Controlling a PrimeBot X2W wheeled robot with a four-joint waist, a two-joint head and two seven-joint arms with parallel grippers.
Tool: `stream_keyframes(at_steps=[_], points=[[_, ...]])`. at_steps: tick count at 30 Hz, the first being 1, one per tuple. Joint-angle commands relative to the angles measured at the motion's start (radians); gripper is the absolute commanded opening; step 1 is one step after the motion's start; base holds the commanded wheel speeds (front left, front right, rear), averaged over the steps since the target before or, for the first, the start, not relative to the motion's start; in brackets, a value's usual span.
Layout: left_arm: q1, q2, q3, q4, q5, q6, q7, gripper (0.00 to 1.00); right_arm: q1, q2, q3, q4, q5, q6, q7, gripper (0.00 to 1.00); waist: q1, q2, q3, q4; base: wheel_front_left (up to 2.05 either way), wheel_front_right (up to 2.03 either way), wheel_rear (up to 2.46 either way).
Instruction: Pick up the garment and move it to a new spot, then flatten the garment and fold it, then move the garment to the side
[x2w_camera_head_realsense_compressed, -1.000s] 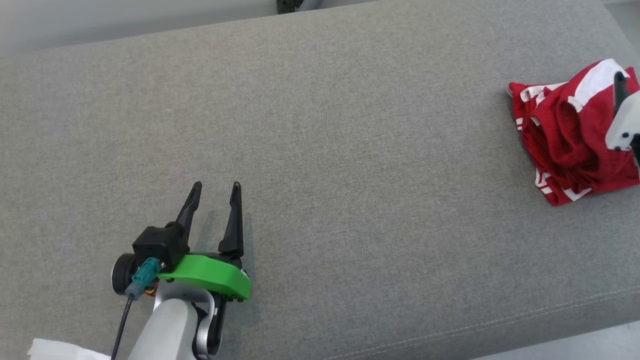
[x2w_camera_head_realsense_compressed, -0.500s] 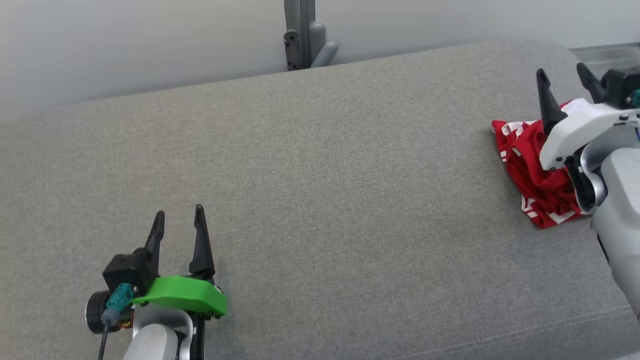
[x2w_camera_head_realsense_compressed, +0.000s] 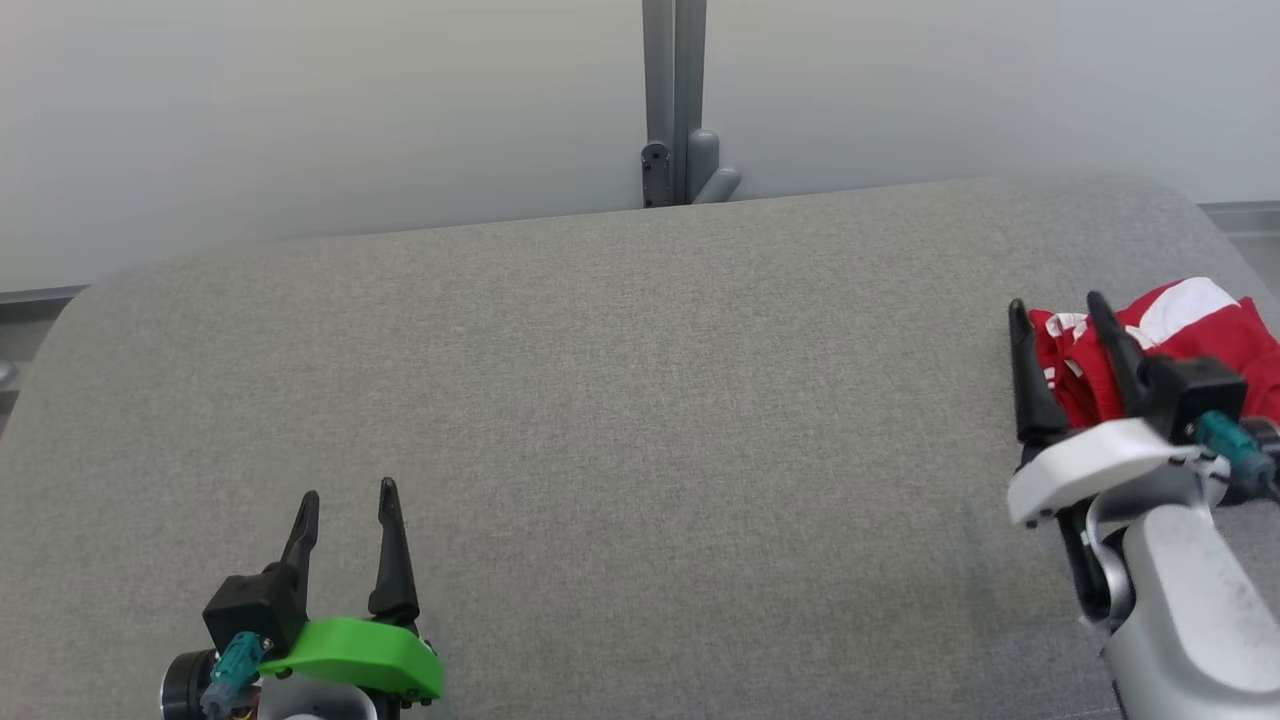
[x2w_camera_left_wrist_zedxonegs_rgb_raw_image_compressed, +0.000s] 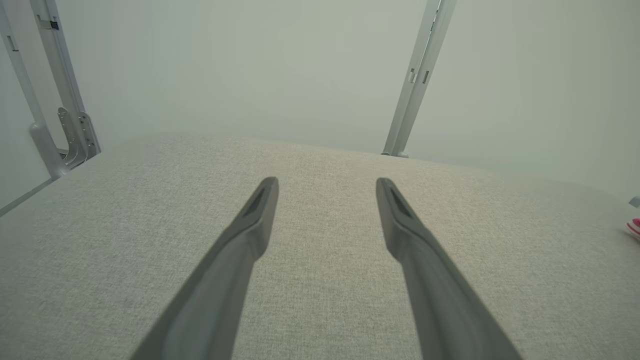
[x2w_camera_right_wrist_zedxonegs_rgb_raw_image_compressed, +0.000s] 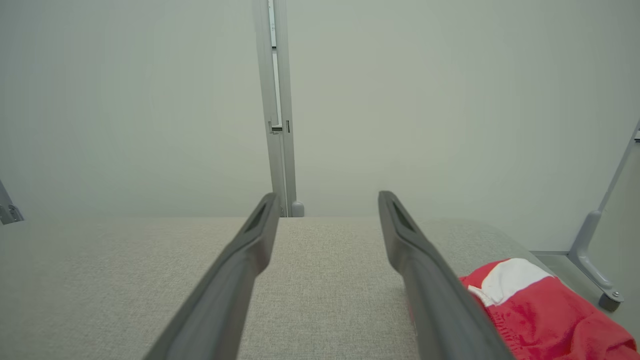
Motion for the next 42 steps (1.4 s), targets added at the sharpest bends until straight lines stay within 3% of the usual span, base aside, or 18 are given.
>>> stream_keyframes(at_steps=[1, 7, 16, 42], points=[[0.021, -0.001, 0.004, 0.0, 0.01, 0.009, 0.001, 1.0, 0.066, 0.041, -0.018, -0.057, -0.038, -0.001, -0.004, 1.0, 0.0001, 0.012, -0.017, 0.022, 0.0, 0.0, 0.0], [0.049, -0.009, -0.003, 0.004, 0.025, 0.001, 0.001, 1.0, 0.246, 0.144, -0.083, -0.221, -0.094, -0.001, 0.006, 1.0, 0.0001, 0.012, -0.024, 0.039, 0.0, 0.0, 0.0], [0.064, -0.015, -0.001, 0.02, 0.027, -0.009, 0.001, 1.0, 0.379, 0.165, -0.061, -0.347, -0.083, -0.001, 0.02, 1.0, 0.0001, 0.012, -0.023, 0.055, 0.0, 0.0, 0.0], [0.062, -0.028, -0.012, 0.02, 0.055, -0.015, 0.001, 1.0, 0.418, 0.165, -0.031, -0.333, -0.038, -0.001, -0.005, 1.0, 0.0001, 0.012, -0.015, 0.062, 0.0, 0.0, 0.0]])
